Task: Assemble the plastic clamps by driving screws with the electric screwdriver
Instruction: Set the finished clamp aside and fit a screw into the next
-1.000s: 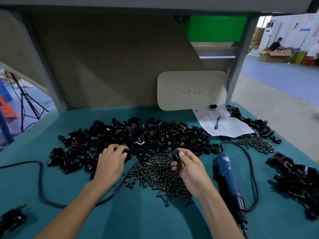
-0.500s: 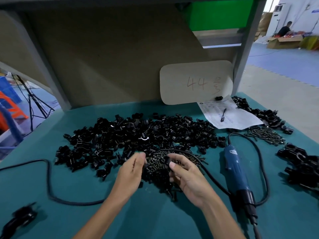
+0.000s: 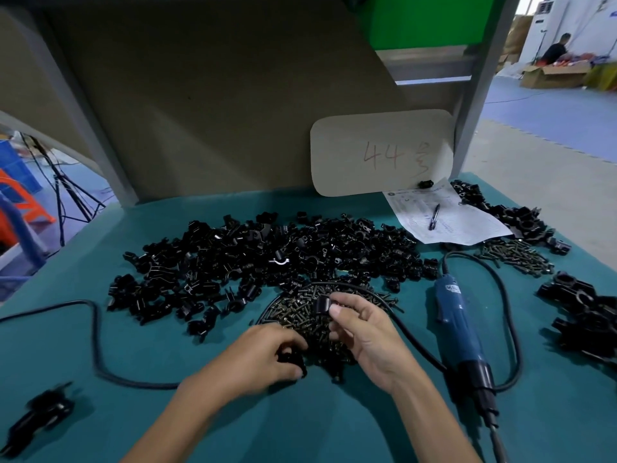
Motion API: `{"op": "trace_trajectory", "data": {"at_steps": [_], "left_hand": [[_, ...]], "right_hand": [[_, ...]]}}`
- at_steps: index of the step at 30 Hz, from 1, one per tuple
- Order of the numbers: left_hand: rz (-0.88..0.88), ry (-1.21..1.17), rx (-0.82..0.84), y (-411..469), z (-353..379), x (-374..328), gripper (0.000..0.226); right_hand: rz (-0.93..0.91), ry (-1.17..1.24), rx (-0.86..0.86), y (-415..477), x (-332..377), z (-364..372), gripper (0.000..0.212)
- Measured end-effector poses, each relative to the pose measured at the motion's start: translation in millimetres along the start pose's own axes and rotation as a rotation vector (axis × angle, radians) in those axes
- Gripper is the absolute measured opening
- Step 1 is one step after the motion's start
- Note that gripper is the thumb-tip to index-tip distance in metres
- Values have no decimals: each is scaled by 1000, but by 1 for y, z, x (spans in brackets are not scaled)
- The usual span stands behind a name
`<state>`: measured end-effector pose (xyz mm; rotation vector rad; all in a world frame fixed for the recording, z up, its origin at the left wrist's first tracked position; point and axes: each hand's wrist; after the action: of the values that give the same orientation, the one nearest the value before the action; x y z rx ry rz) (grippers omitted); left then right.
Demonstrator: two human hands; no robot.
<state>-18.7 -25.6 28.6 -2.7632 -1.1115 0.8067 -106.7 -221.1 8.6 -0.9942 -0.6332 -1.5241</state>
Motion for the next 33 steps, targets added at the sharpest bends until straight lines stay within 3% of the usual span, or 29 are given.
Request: {"op": "trace_trajectory", "data": {"at_steps": [3,5,8,11,13,17,21,24,27,29,33], "left_hand": [[27,-69,-126,0,1,1,24],[31,-99,-198,0,8,0,26],[23,-197,-147,-5,13,6,41],[38,-257,-29,-12,4,19,34],[44,-247,24,-16,-3,22,30],[22,-231,-60,-14,-4,16,17],[-41,-774,-73,-15,-5,4,15],[-154,-1144,-47,-14,-4,-3,29],[-211,-1414,15,-11,-5,-5,56],[-218,-1323,-21,-11,-4,-5,64],[-236,-1120,-107,-9,4,-7,46]], "right_hand": [[-7,-21,-4,-3,3,2,33],[-11,-32,-6,-4,3,2,26],[14,52,-24,-4,2,0,25],[25,222,1,-2,1,-2,21],[25,244,25,-1,2,-3,23],[27,174,40,-2,1,-3,47],[25,54,94,-3,0,0,43],[23,-68,94,-5,0,6,32],[15,-194,51,-6,0,9,37],[4,-169,46,-6,0,8,42],[9,-86,56,-6,0,9,44]]}}
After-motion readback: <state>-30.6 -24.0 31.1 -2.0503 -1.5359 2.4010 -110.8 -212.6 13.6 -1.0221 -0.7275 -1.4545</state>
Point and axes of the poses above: each hand's wrist, its own y-axis towards the middle knuckle, its own z-axis out of the palm, x = y × z, and after that the axes turned 3 degrees about x, right-handed
